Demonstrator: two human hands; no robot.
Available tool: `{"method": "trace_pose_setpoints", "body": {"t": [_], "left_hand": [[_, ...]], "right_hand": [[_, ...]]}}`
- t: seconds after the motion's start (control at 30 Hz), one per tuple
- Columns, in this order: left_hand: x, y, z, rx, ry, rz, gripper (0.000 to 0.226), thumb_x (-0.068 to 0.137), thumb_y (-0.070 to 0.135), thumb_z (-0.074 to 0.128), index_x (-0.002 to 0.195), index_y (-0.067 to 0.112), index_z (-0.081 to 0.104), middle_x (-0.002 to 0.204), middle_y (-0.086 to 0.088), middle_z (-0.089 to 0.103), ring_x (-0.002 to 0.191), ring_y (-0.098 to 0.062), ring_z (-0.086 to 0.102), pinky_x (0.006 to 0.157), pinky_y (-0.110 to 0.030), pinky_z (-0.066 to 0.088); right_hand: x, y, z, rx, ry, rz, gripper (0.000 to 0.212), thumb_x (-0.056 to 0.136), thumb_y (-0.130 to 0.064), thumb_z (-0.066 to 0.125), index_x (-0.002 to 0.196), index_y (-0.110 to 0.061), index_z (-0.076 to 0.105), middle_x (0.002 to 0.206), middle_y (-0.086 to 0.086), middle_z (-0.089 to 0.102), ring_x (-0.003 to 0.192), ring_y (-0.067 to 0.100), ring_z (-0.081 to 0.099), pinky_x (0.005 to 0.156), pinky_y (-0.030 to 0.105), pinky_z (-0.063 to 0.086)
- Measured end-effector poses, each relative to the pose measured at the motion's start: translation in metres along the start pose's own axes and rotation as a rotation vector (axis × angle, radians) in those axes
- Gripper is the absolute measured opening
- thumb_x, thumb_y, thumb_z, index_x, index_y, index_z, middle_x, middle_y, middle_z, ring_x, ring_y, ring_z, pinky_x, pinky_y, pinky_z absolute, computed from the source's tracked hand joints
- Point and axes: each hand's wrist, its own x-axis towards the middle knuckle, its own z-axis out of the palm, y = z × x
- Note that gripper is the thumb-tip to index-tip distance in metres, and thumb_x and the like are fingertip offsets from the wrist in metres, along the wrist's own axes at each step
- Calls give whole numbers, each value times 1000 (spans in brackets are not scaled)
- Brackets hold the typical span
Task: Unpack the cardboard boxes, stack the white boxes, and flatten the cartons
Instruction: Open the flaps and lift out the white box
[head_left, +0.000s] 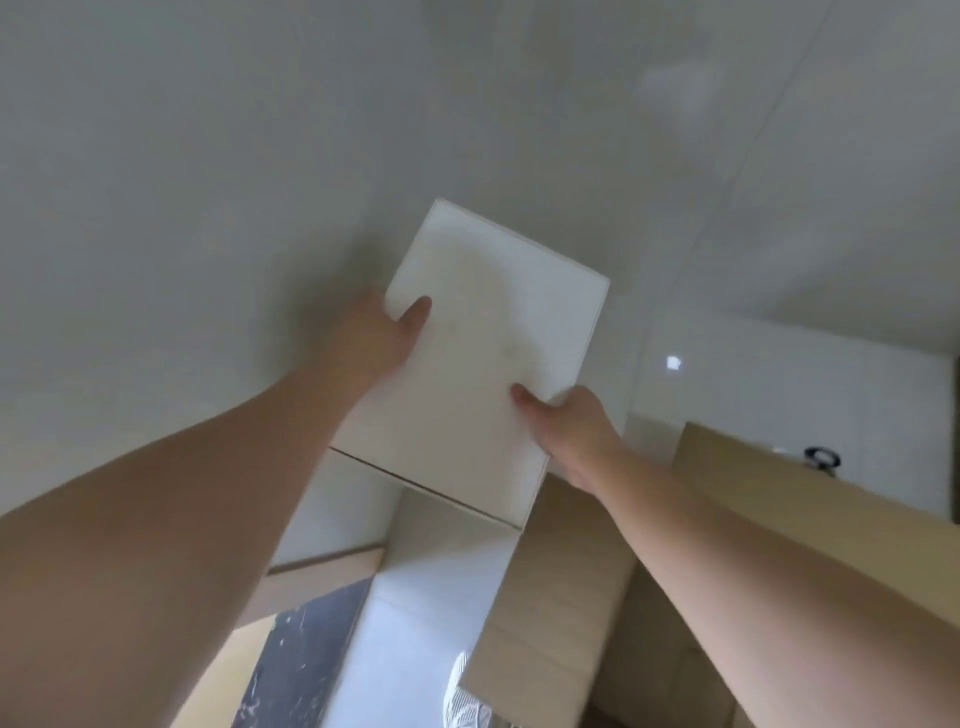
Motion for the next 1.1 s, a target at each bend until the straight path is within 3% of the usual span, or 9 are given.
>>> {"method": "trace_pose_setpoints", "body": {"t": [0.2, 0.3, 0.37, 0.5, 0.57, 0.73, 0.93, 1.03, 1.1], "left_hand": [[38, -77, 105, -87, -113, -39, 63, 87, 60, 49, 118, 6, 54, 117, -15, 61, 108, -33, 57, 83, -34, 43], [48, -101, 145, -131, -165, -98, 66, 82, 61, 54, 120, 7, 52, 119, -12, 61, 108, -32, 58, 85, -34, 46], [50, -115, 168, -146, -192, -153, 74, 80, 62, 57, 126, 6, 46, 125, -12, 57, 112, -32, 55, 88, -35, 45], [50, -138, 212, -209, -250, -192, 81, 76, 57, 66, 130, 3, 39, 128, -11, 54, 115, -28, 53, 84, -29, 41], [51, -146, 229, -222, -282, -205, 81, 75, 55, 69, 129, 3, 38, 127, -11, 53, 113, -28, 54, 82, -28, 41], [52, -160, 255, -185, -307, -212, 80, 79, 48, 69, 131, -2, 36, 133, -17, 49, 120, -31, 49, 97, -36, 42], [50, -151, 265, -8, -200, -153, 80, 84, 46, 65, 133, -8, 34, 134, -25, 45, 124, -36, 44, 100, -38, 36], [39, -140, 259, 149, -98, -44, 66, 90, 44, 57, 126, -9, 42, 128, -25, 49, 120, -34, 45, 98, -33, 32], [32, -127, 251, 120, -47, 52, 56, 93, 39, 54, 123, -8, 45, 126, -24, 49, 120, -33, 44, 99, -32, 29]], "right_hand": [[58, 81, 55, -139, 3, 117, 56, 78, -52, 66, 52, -21, 28, 40, -8, 27, 35, 10, 31, 48, 24, 28], [79, 111, 73, -170, -1, 171, 47, 75, -56, 67, 67, -15, 47, 61, -1, 49, 59, 17, 52, 51, 24, 34], [90, 129, 85, -171, -13, 196, 55, 74, -57, 69, 94, -7, 59, 84, 6, 63, 79, 22, 61, 56, 24, 39], [105, 162, 101, -180, -41, 241, 63, 75, -53, 70, 112, -4, 56, 102, 10, 65, 90, 24, 62, 66, 26, 46], [111, 172, 105, -201, -43, 252, 57, 77, -50, 70, 108, -5, 55, 97, 8, 63, 85, 21, 61, 68, 28, 46], [124, 189, 112, -348, -79, 243, 42, 84, -46, 66, 92, -10, 46, 77, 0, 50, 65, 9, 48, 54, 25, 40], [128, 182, 117, -485, -118, 235, 44, 89, -39, 62, 68, -8, 38, 63, 3, 44, 60, 17, 47, 71, 28, 41], [123, 172, 118, -435, -140, 212, 29, 88, -25, 61, 92, 4, 55, 84, 15, 58, 88, 35, 60, 71, 31, 44], [117, 160, 118, -433, -149, 206, 42, 87, -19, 60, 118, 7, 51, 112, 22, 58, 106, 38, 58, 80, 37, 48]]}}
